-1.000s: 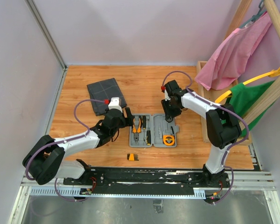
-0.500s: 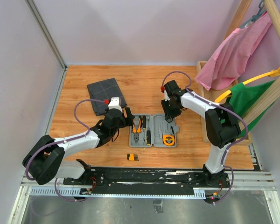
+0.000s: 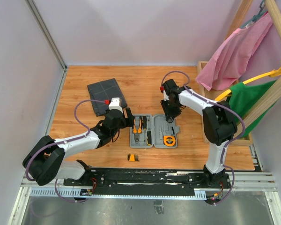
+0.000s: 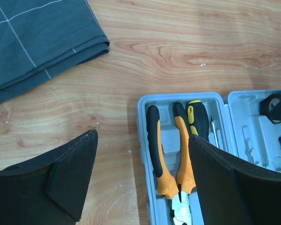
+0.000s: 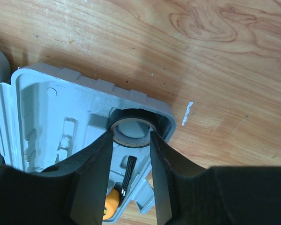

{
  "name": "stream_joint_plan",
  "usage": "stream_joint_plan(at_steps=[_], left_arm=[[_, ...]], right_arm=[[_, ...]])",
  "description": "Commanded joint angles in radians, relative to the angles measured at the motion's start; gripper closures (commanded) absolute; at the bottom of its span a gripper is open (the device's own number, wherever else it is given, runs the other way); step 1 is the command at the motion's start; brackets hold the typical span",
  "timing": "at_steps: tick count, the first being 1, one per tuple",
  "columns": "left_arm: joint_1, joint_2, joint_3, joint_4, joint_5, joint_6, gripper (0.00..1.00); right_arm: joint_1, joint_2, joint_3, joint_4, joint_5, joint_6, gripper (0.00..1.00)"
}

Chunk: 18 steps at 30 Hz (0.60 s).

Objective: Sort the tools into containers
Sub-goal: Adjust the engineering item in the storage box.

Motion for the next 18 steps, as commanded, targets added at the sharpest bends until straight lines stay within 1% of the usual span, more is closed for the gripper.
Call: stream_joint_plan(at_steps=[1, 6, 18], left_arm=[[0.008, 0.002, 0.029, 0.009, -0.008, 0.011, 0.18], [0.007, 0.002, 0.028, 0.01, -0.008, 0.011, 0.18], [0.007, -0.001, 0.028, 0.007, -0.01, 0.011, 0.18]], right_arm=[[0.011, 0.128, -0.04, -0.044, 0.085, -0.02, 0.62], [0.025, 0.156, -0.045, -0.056, 0.115, -0.019, 0.62], [0.057, 0.194, -0.112, -0.028, 0.122, -0.004, 0.65]])
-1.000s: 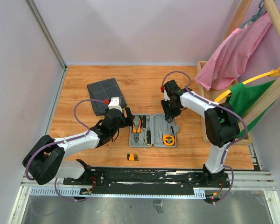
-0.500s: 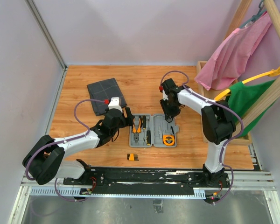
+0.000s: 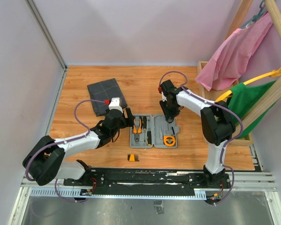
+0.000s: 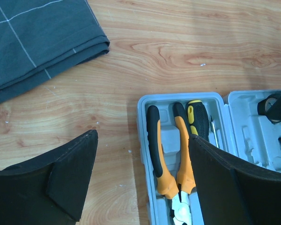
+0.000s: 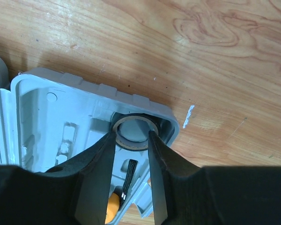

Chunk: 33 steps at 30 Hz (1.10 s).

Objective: Sort the tools into containers
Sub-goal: Adjust the engineering item in the storage box.

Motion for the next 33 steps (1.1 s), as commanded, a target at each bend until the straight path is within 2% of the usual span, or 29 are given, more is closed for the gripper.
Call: stream_joint_plan(at_steps=[1, 6, 15, 20, 28, 33], left_arm=[[0.007, -0.001, 0.029, 0.006, -0.01, 0.012, 0.18], [0.007, -0.009, 0.027, 0.007, -0.011, 0.013, 0.18], [0.007, -0.023, 0.022, 0.0, -0.014, 0.01, 0.18], [0.007, -0.069, 0.015, -0.02, -0.026, 0.012, 0.18], [0.007, -0.142, 0.06, -0.231, 0.019, -0.016, 0.18], [-0.035, -0.185, 0.046, -0.35, 0.026, -0.076, 0.18]], right_arm=[[0.029, 0.143, -0.136, -0.009, 0.076, -0.003, 0.65], [0.029, 0.058, -0.145, -0.002, 0.065, 0.002, 0.66], [0.028, -0.188, -0.107, 0.048, -0.083, 0.003, 0.63], [0.029, -0.286, -0.174, 0.113, -0.118, 0.023, 0.59], [0.031, -0.416, -0.342, 0.228, -0.152, 0.057, 0.56], [0.044, -0.505, -0.481, 0.328, -0.157, 0.106, 0.49]])
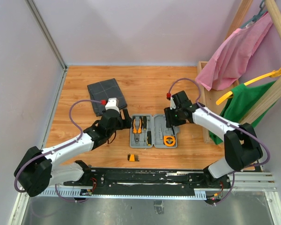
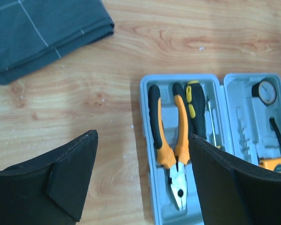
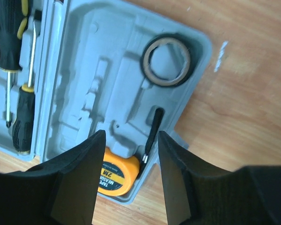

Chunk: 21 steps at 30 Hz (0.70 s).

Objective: Sort the tools into containers
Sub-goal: Adjust the engineering item in the storage box.

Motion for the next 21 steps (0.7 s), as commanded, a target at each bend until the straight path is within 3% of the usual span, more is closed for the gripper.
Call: stream_joint_plan(at_steps=[1, 6, 12, 21], left_arm=[[-0.054, -0.045, 0.013, -0.154, -0.016, -0.057, 0.18], [-0.171, -0.079, -0.001, -0.236, -0.004, -0.124, 0.19], [-0.265, -0.136, -0.056, -0.275, 0.069, -0.189, 0.22], [-0.317, -0.218, -0.158, -0.309, 0.154, -0.233, 0.25]], right_arm=[[0.048, -0.083, -0.119, 0.124, -0.021, 0.07, 0.49], [0.086, -0.169, -0.261, 0.258, -0.029, 0.119, 0.48], [0.114, -0.223, -0.323, 0.283, -0.023, 0.109, 0.48], [0.122, -0.26, -0.377, 0.305, -0.023, 0.109, 0.48]])
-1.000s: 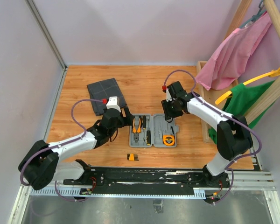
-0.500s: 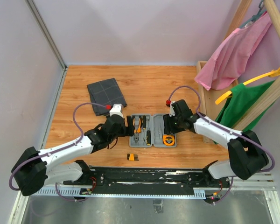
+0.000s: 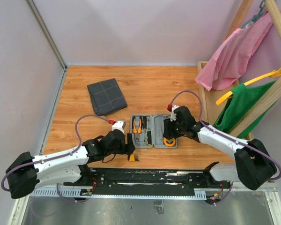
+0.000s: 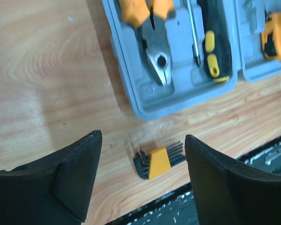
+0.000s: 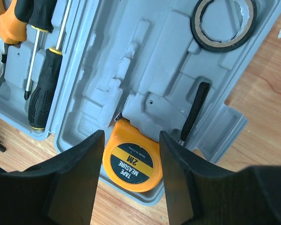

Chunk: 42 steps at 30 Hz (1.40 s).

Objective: Sort the tools into containers
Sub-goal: Adjust the engineering item in the storage box, then pick up the engineering item from the center of the board.

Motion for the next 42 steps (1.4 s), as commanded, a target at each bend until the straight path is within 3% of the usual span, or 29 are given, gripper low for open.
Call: stream_joint_plan(at_steps=[1, 8, 17, 31, 42], left_arm=[[-0.026, -0.058, -0.045, 0.007, 0.083, -0.02, 0.25], [-0.032, -0.076, -0.095, 0.055, 0.185, -0.008, 0.4], [-0.04, -0.033, -0.113, 0.05, 0.166, -0.017, 0.46], [-0.04, 0.006, -0.153, 0.143, 0.177, -0.023, 0.65], [-0.04, -0.043, -0.149, 0.153, 0.171, -0.02, 0.92]], right_arm=[[0.018, -0.018, -0.035, 0.032, -0.002, 0.01, 0.48], [0.019, -0.043, -0.06, 0.051, -0.001, 0.019, 0.49], [0.023, -0.034, -0.067, 0.052, -0.006, 0.03, 0.49], [0.035, -0.03, -0.069, 0.048, -0.011, 0.035, 0.49], [0.043, -0.092, -0.077, 0.03, 0.035, 0.038, 0.48]])
